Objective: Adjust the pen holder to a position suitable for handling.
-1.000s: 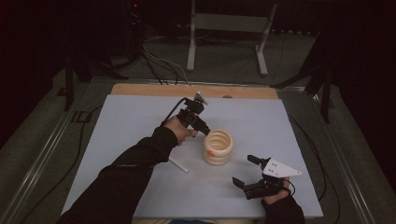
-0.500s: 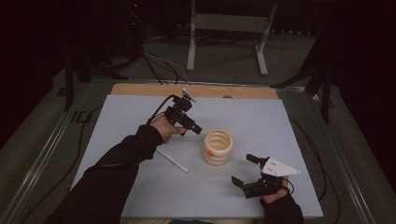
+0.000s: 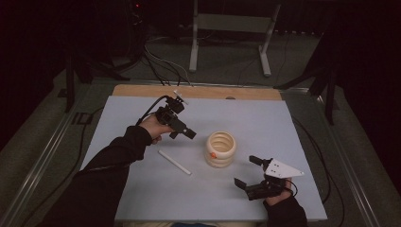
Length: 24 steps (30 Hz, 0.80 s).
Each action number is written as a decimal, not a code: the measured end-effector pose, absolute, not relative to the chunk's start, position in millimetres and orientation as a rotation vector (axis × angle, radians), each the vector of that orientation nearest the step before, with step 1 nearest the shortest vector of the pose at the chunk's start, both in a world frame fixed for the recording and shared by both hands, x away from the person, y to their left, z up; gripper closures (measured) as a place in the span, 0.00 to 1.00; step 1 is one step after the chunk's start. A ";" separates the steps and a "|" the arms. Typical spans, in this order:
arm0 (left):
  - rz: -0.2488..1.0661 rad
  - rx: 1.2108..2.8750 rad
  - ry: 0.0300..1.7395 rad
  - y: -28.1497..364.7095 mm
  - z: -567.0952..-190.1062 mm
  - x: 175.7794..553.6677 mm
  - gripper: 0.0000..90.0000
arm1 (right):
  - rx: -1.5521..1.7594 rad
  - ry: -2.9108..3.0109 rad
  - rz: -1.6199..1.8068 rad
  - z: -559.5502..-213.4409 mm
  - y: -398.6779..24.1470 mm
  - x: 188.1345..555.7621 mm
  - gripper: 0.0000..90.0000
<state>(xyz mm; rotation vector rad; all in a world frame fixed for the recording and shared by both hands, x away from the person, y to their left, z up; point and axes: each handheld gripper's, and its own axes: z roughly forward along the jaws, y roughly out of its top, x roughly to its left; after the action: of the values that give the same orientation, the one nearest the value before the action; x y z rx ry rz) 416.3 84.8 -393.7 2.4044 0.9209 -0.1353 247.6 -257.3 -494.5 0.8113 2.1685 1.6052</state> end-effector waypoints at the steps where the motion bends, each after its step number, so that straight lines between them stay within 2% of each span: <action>1: -0.124 2.409 0.900 86.8 -394.5 415.6 0.02 | 0.810 2.168 1.604 -494.2 -257.5 247.4 0.00; 10: -0.100 2.417 0.791 102.3 -405.5 409.5 0.02 | 0.808 2.173 1.603 -494.1 -256.4 247.2 0.00; 21: -0.006 2.518 0.558 129.7 -423.6 401.0 0.02 | 0.809 2.173 1.603 -494.1 -256.6 247.0 0.00; 24: -0.021 2.540 0.551 136.5 -428.8 402.0 0.02 | 0.808 2.174 1.601 -494.5 -256.3 247.4 0.00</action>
<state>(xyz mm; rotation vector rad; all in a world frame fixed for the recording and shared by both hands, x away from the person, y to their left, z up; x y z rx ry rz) 402.0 136.5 -428.8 2.5400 0.5510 -0.0214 247.4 -256.3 -494.5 0.8082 2.1741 1.6010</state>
